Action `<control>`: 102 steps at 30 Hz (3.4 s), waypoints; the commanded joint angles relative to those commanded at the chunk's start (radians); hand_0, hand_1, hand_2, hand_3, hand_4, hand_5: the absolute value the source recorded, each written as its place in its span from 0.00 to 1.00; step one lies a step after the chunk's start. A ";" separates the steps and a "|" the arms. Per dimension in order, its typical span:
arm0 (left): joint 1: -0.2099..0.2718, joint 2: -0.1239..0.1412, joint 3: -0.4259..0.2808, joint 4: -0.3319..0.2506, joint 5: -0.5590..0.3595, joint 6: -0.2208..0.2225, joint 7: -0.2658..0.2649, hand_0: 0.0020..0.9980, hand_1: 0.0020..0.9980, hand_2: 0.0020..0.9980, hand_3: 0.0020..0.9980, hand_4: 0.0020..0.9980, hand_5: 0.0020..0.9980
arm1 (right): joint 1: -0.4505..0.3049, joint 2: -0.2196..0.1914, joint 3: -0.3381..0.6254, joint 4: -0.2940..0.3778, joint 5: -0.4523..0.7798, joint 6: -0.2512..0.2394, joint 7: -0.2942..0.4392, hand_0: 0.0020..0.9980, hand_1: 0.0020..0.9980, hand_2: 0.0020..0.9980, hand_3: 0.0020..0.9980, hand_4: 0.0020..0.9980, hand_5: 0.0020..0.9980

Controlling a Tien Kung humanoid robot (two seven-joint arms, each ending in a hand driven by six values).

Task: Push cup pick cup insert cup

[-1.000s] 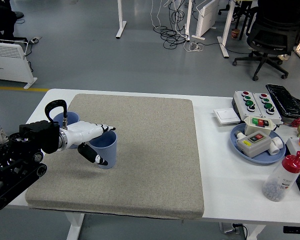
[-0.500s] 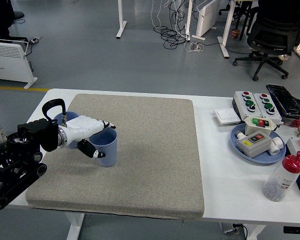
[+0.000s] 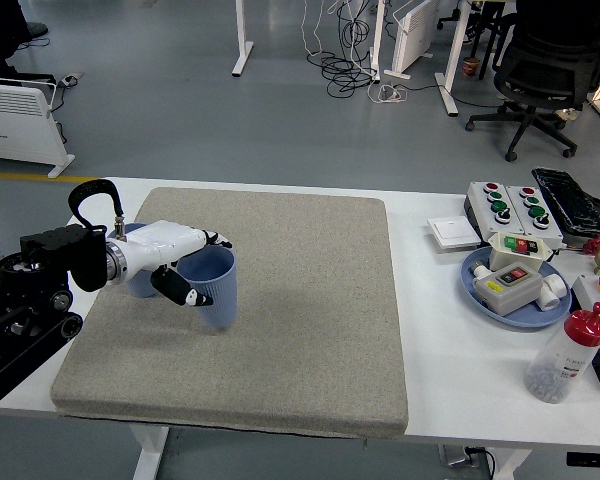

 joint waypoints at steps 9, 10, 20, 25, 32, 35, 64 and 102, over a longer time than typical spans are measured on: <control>-0.057 0.084 -0.137 -0.026 -0.025 -0.059 0.031 0.39 0.56 0.61 0.65 0.62 0.13 | 0.000 -0.001 -0.003 0.000 0.007 0.001 0.001 0.71 0.65 0.66 0.58 0.10 0.47; -0.062 0.090 -0.149 -0.017 -0.022 -0.061 0.032 0.39 0.56 0.61 0.65 0.61 0.14 | 0.000 -0.001 -0.004 0.000 0.008 0.001 0.001 0.71 0.65 0.66 0.58 0.10 0.47; -0.096 0.102 -0.216 0.111 0.064 -0.053 0.019 0.39 0.56 0.61 0.65 0.61 0.14 | 0.000 -0.001 -0.001 0.000 0.005 0.000 0.000 0.71 0.65 0.66 0.58 0.10 0.47; -0.095 0.091 -0.202 0.157 0.068 -0.047 0.012 0.40 0.57 0.62 0.65 0.61 0.14 | 0.000 0.000 0.000 0.000 0.005 -0.001 0.000 0.71 0.65 0.66 0.58 0.10 0.47; -0.090 0.078 -0.190 0.200 0.065 -0.042 0.006 0.40 0.57 0.62 0.65 0.61 0.13 | 0.001 0.000 -0.001 0.000 0.007 -0.001 0.000 0.71 0.65 0.66 0.58 0.10 0.47; -0.090 0.075 -0.181 0.213 0.059 -0.036 0.002 0.40 0.57 0.62 0.66 0.61 0.13 | 0.002 0.000 -0.002 0.001 0.009 -0.001 0.001 0.71 0.65 0.66 0.58 0.10 0.47; -0.063 0.021 -0.109 0.334 0.037 0.079 -0.021 1.00 1.00 1.00 1.00 0.98 0.52 | 0.005 -0.002 -0.004 0.000 0.009 0.000 0.003 0.71 0.65 0.66 0.58 0.10 0.47; 0.709 -0.298 -0.694 -0.340 -1.180 0.702 -0.464 0.76 0.79 0.77 0.71 0.60 1.00 | 0.000 -0.003 0.017 -0.005 -0.043 0.000 -0.004 0.71 0.65 0.66 0.58 0.10 0.47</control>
